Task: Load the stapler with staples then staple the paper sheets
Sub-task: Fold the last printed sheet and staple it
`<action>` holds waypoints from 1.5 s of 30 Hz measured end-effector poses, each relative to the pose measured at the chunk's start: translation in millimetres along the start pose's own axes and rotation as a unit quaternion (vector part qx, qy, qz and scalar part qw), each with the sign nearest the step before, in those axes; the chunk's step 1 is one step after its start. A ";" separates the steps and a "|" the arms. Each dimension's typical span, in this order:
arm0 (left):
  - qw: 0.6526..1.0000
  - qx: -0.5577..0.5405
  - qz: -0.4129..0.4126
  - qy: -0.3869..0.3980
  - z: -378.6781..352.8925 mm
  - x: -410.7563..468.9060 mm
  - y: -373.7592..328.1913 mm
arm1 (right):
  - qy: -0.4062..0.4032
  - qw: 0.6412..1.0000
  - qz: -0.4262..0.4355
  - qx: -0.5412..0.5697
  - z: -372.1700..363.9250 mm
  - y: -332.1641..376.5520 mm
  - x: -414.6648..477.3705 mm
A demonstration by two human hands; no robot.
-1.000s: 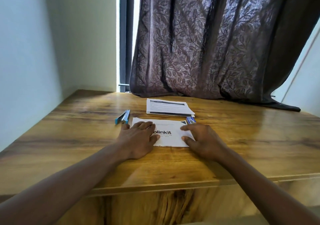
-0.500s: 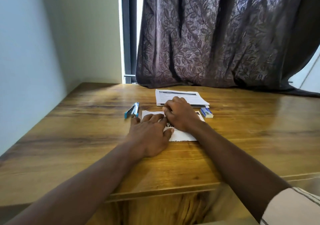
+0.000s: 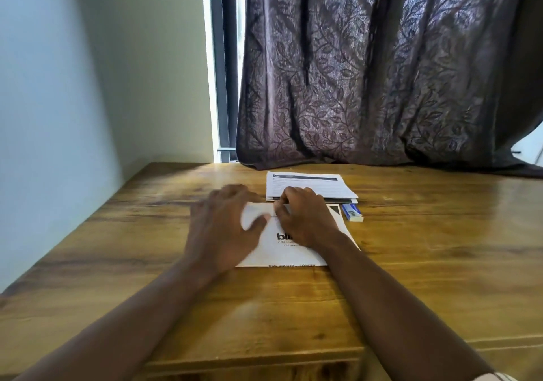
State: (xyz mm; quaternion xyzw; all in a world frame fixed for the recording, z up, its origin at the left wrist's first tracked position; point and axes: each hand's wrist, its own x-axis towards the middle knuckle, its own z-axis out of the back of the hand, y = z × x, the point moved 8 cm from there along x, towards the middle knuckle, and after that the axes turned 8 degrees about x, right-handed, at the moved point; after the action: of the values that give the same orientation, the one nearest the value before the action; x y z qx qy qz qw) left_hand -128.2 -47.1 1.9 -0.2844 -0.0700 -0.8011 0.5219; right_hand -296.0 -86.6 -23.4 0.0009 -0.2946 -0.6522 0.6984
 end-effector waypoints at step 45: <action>0.884 -0.455 0.099 0.049 -28.1 68.1 56.7 | -0.146 0.973 0.173 -0.048 9.2 32.5 -3.1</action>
State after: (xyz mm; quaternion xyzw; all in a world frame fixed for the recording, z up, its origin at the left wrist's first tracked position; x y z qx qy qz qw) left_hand -109.3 -138.1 4.1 -0.4559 0.3563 -0.7023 0.4146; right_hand -270.1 -75.5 -4.5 -0.1789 -0.3578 -0.5280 0.7491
